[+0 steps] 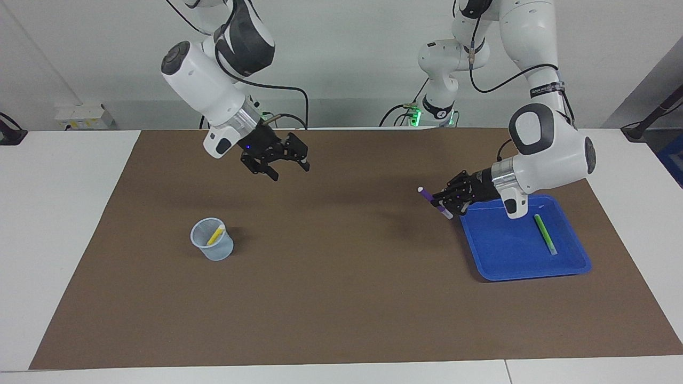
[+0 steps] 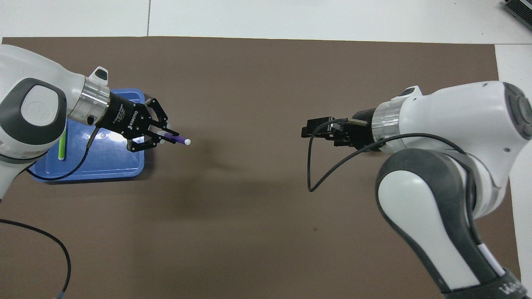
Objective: Transfer and insert pens with both arms
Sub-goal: 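Lift the purple pen with the left gripper toward the right gripper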
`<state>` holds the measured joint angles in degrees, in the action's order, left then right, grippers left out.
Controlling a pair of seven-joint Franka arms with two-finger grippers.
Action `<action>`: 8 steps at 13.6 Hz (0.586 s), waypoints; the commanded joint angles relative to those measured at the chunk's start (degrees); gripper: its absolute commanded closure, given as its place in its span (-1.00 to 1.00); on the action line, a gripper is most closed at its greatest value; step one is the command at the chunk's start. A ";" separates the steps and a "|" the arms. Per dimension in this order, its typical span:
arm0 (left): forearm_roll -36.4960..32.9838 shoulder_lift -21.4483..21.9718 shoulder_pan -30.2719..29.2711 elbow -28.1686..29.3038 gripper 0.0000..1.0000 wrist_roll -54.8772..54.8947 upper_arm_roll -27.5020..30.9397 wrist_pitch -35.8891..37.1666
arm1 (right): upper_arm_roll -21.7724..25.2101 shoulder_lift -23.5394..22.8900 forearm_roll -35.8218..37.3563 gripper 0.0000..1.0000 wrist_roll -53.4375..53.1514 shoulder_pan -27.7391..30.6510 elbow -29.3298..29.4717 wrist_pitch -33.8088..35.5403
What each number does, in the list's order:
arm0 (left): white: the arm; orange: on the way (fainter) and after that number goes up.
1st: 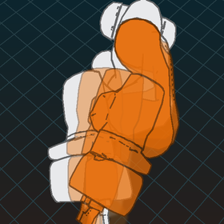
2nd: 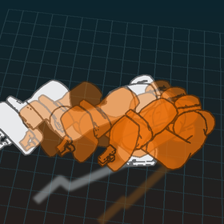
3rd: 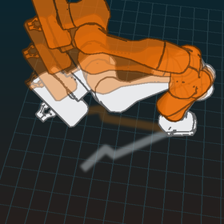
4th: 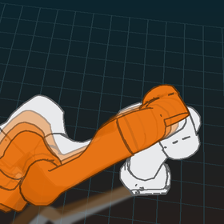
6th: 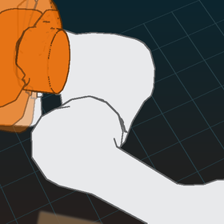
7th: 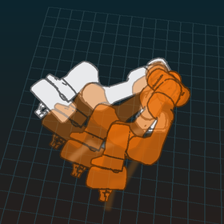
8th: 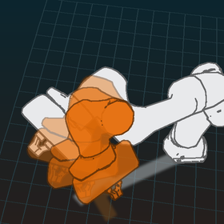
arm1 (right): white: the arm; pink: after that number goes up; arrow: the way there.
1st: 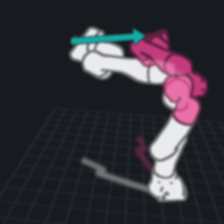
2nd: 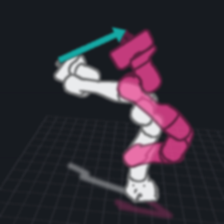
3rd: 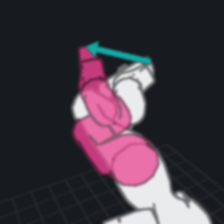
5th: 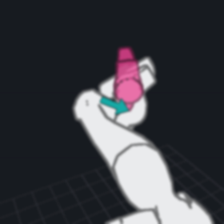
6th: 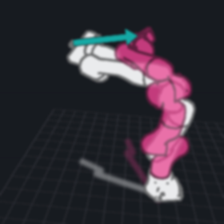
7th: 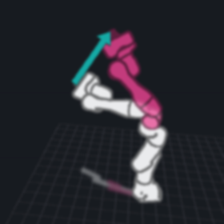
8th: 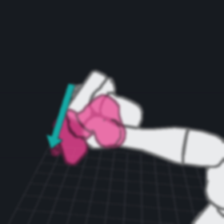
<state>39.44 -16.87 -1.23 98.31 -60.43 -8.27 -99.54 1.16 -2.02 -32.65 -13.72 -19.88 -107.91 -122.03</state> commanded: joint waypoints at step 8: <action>12.24 2.19 6.68 5.14 1.00 -16.83 0.71 -9.36 | 0.16 -6.77 -6.37 -1.00 -2.54 -12.55 1.21 -16.48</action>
<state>49.62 -16.75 5.00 100.94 -75.90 -8.23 -107.78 1.11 -7.59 -37.69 -16.32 -32.11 -107.84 -137.13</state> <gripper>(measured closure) 0.837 0.000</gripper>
